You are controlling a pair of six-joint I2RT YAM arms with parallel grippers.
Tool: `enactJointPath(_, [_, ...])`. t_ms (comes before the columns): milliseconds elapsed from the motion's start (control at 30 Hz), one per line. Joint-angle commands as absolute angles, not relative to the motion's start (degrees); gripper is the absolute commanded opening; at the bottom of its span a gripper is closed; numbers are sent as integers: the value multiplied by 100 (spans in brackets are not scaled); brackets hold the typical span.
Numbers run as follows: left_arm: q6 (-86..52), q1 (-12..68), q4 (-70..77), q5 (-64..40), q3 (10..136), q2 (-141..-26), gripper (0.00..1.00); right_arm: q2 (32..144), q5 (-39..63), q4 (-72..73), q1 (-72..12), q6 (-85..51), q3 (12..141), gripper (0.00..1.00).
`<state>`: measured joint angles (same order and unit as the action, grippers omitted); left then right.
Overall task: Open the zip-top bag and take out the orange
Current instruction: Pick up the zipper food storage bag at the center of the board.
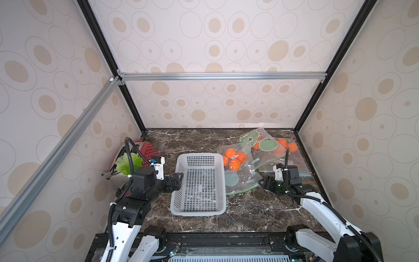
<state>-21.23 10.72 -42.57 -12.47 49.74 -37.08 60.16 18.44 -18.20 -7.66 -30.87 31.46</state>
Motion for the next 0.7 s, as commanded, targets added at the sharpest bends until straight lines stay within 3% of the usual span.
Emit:
enactJointPath(0, [-2024, 1072, -4413, -1138, 4966, -3685, 96, 6210, 1920, -1336, -793, -3190, 3215, 63])
enactJointPath(300, [-2048, 1078, -4419, -1039, 4947, -3647, 96, 6762, 2492, -1057, -795, -3285, 3443, 46])
enactJointPath(667, [-2085, 1078, -4438, -940, 4949, -3683, 96, 6466, 2709, -1213, -791, -3351, 3520, 28])
